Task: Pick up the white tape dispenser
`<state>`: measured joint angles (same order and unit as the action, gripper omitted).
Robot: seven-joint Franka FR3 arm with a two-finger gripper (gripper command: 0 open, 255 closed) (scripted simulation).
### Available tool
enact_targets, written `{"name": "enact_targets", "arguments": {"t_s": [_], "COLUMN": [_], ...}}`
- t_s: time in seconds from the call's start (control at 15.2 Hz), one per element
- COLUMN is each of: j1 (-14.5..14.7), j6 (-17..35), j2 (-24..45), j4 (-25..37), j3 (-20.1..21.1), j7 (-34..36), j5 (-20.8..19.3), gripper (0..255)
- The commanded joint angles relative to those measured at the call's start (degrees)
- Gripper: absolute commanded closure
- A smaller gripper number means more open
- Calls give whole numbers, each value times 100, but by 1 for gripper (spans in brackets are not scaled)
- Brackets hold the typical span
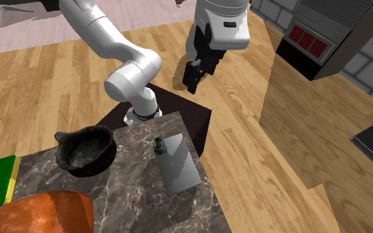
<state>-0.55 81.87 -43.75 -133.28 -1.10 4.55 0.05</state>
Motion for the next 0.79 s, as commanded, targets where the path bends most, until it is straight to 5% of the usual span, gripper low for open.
{"name": "enact_targets", "arguments": {"t_s": [0.0,0.73], "j1": [0,-638], "j6": [0,904], "j2": [0,-42], "j4": [0,-388], "j3": [0,-1301], "j7": [0,-1101], "j5": [0,-1096], "gripper": [0,0]}}
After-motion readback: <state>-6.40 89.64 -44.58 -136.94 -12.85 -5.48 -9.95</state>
